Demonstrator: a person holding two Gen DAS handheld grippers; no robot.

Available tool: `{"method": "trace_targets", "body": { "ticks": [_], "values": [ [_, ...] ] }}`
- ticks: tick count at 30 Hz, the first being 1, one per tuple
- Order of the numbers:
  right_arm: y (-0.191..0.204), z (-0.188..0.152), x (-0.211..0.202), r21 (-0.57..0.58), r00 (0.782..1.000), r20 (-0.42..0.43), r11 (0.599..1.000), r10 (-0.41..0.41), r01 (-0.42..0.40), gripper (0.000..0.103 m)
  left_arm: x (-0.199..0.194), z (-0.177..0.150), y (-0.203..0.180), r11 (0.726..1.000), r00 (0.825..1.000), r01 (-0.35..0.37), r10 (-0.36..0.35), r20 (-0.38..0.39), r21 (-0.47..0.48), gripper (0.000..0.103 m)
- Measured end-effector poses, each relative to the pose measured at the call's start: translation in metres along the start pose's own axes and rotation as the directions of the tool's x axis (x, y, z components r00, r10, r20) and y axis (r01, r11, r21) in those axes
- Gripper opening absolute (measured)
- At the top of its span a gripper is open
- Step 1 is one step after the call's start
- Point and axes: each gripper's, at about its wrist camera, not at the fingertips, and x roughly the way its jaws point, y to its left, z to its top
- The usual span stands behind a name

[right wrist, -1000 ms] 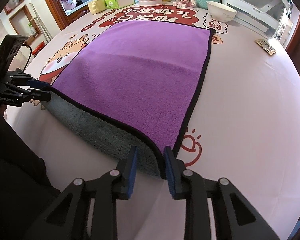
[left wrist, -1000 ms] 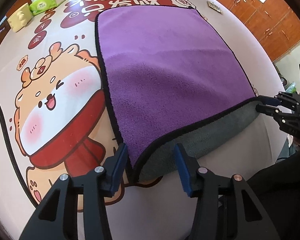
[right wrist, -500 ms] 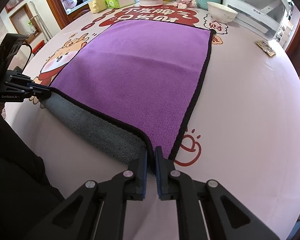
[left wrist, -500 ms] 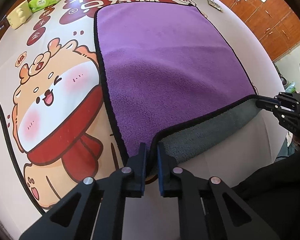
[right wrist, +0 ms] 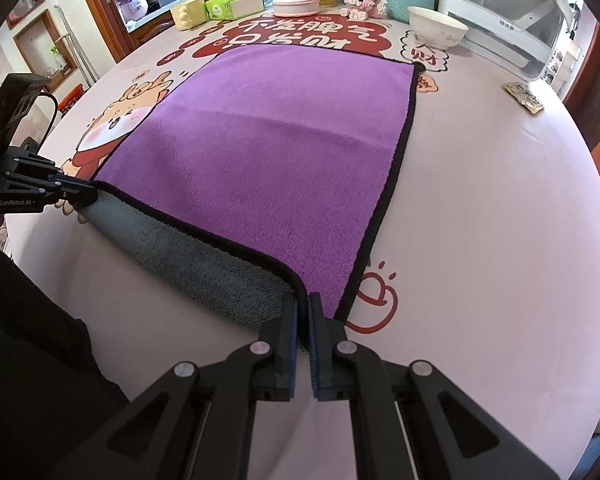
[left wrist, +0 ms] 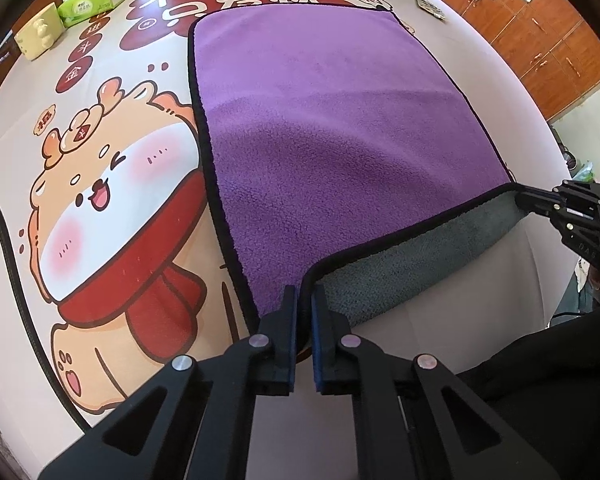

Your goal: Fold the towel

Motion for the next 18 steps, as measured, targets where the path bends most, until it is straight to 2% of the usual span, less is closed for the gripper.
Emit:
{"method": "trace_targets", "body": {
  "ticks": [11, 18],
  "values": [
    [0.003, 0.029, -0.036, 0.008, 0.995, 0.084, 0.998, -0.057, 0.056, 0.004, -0.038, 0.017, -0.010, 0.997, 0.995, -0.049, 0.045, 0.087, 0.051, 0.004],
    [0.001, 0.055, -0.063, -0.021, 0.978, 0.187, 0.995, -0.094, 0.100, 0.004, -0.076, 0.045, -0.013, 0.991, 0.973, -0.101, 0.081, 0.216, 0.083, 0.004]
  ]
}}
